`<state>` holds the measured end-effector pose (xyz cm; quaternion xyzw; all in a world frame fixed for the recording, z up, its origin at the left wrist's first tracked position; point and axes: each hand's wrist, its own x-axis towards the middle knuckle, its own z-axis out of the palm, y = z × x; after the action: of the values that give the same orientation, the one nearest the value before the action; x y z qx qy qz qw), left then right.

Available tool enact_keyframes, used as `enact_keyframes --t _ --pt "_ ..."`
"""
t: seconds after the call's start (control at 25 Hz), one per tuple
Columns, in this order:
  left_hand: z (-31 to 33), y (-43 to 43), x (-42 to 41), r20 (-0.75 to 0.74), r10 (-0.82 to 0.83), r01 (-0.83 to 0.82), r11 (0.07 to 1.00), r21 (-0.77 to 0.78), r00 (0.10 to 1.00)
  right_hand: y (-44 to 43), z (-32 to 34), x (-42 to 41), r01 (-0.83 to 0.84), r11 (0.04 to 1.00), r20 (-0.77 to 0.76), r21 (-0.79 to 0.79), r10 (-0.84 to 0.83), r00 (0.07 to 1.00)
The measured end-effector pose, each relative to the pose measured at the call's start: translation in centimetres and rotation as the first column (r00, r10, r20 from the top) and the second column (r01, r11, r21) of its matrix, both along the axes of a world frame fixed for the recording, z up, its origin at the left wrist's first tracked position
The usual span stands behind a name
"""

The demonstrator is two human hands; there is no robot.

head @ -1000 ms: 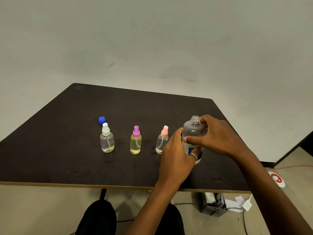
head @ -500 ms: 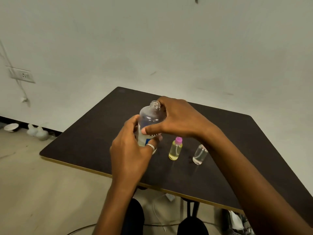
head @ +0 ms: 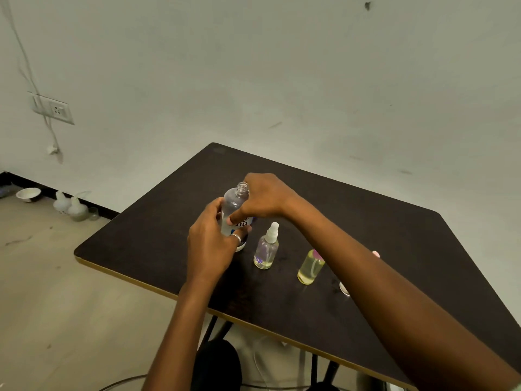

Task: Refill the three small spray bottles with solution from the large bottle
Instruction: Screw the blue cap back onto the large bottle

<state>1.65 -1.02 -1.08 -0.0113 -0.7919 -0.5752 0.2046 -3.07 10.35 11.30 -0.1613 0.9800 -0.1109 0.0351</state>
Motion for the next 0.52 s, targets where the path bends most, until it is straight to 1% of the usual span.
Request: enact_keyframes --t 0.16,0.24,0.28,0.32,0.36,0.44,0.48,0.52 --pt "-1.4 -0.3 -1.0 0.019 0.005 -0.006 1.0 0.011 1.0 -0.5 -1.0 -0.8 -0.014 1.0 0.022 0.026 0.013 1.0" --pt "-1.7 -0.5 -1.1 0.014 0.004 -0.004 1.0 0.015 1.0 -0.3 -0.2 -0.8 -0.058 0.997 0.113 0.046 0.053 0.992" --pt "-1.8 -0.5 -1.1 0.007 0.001 -0.001 1.0 0.017 1.0 0.1 0.5 -0.8 -0.085 0.996 0.161 0.03 0.079 0.984" --pt "-1.8 -0.4 -1.2 -0.001 0.001 -0.001 1.0 0.018 1.0 0.6 1.4 -1.2 -0.086 0.996 0.172 -0.002 0.085 0.981" --pt "-1.9 -0.4 -1.2 -0.005 0.002 -0.002 1.0 0.02 1.0 1.2 2.3 -1.9 -0.059 0.998 0.139 -0.031 0.063 0.988" --pt "-2.1 -0.4 -1.4 0.009 0.003 -0.003 1.0 0.029 1.0 2.3 3.0 -3.9 0.008 0.999 0.001 -0.053 -0.008 1.0" --pt "-2.2 -0.4 -1.5 0.019 0.003 -0.004 0.999 0.032 1.0 2.7 2.8 -5.0 0.015 0.999 -0.045 -0.031 -0.016 0.999" --pt "-2.3 -0.3 -1.5 0.026 0.004 -0.005 0.999 0.032 1.0 2.7 2.2 -6.1 0.001 1.0 -0.055 0.023 0.0 0.999"
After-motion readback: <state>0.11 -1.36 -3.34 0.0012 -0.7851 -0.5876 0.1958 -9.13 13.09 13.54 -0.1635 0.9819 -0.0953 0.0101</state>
